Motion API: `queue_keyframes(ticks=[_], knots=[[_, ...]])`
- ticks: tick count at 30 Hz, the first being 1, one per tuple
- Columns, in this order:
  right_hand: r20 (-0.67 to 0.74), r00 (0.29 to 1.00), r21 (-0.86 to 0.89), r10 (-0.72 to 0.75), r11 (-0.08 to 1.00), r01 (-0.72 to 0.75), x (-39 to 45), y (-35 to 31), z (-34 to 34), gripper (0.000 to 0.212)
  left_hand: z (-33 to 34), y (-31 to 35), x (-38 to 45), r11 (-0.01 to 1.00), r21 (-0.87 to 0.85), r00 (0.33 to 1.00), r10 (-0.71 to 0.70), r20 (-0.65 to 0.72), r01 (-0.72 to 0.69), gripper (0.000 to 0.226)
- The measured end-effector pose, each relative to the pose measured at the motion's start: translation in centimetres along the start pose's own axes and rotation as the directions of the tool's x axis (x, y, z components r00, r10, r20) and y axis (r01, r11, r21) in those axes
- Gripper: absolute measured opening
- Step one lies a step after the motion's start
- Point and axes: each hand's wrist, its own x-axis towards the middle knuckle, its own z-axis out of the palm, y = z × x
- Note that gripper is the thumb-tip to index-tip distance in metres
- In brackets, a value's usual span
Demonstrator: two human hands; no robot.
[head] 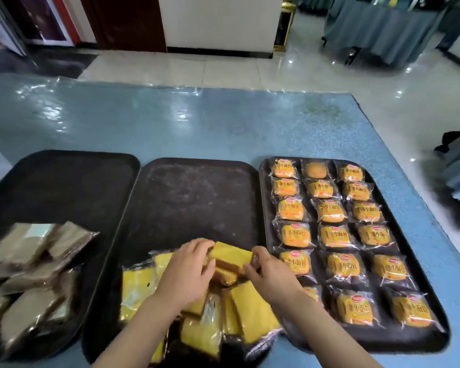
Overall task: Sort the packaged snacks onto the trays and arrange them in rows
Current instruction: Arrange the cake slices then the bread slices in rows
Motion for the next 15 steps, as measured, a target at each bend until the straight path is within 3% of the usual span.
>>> queue_keyframes(ticks=[3,6,11,15], knots=[[-0.035,0.983,-0.02,0.178,0.984,-0.179,1.1,-1.8,1.4,0.054,-1.6,-2.0,2.1,0.994,0.107,0.986,-0.032,0.164,0.015,0.048],[-0.063,0.952,-0.046,0.299,0.952,-0.302,1.5,-3.2,2.7,0.052,-2.0,-2.7,3.1,0.983,0.176,0.958,-0.001,0.288,-0.052,0.05],[-0.113,0.9,0.045,0.422,0.907,-0.42,1.3,-5.2,3.9,0.05,-2.0,-3.7,3.1,0.999,-0.026,0.925,0.044,0.377,-0.037,0.051],[-0.213,0.888,0.083,0.407,0.913,-0.398,2.3,-7.5,4.3,0.05,-2.8,-5.4,3.9,0.966,-0.25,0.935,0.03,0.354,0.063,0.053]])
